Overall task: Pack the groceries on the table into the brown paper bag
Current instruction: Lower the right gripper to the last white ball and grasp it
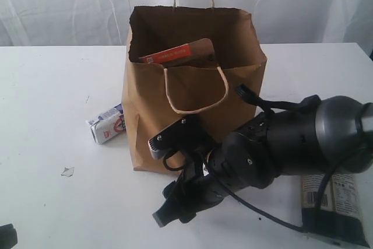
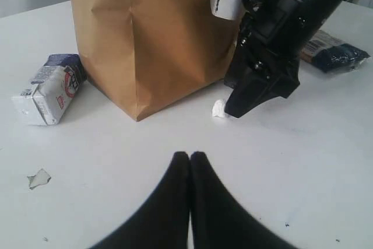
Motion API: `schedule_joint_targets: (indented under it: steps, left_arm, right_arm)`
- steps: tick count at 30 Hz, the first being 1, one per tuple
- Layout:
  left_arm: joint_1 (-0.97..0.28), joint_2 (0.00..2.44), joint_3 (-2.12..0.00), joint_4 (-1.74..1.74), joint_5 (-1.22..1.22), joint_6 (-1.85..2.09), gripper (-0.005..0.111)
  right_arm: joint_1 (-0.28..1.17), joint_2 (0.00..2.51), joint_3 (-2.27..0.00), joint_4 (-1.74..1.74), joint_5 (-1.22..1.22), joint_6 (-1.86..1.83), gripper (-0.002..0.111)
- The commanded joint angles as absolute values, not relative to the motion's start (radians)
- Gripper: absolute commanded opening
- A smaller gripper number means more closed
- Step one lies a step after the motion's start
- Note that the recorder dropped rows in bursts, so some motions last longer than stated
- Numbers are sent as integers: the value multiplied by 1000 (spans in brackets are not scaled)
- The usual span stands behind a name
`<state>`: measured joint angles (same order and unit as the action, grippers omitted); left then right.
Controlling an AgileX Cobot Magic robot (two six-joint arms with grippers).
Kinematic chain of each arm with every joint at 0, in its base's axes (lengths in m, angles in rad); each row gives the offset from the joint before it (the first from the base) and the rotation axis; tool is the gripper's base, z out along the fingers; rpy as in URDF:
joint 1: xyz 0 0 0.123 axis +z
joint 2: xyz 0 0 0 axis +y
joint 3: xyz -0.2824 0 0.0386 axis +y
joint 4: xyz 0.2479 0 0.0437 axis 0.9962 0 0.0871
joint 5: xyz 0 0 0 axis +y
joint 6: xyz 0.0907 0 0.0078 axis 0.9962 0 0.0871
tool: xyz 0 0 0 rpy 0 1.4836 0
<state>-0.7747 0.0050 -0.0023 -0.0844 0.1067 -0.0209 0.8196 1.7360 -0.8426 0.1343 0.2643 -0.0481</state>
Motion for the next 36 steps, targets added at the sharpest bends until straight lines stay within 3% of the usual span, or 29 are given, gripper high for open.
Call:
schedule_joint_targets:
  steps: [1, 31, 36]
  left_arm:
    - [-780, 0, 0, -89, 106, -21, 0]
    - [-780, 0, 0, -89, 106, -21, 0]
    - [-780, 0, 0, -89, 106, -21, 0]
  right_arm:
    - [813, 1738, -868, 134, 257, -60, 60]
    - [817, 1826, -876, 163, 250, -48, 60]
    - [817, 1826, -876, 164, 255, -54, 37]
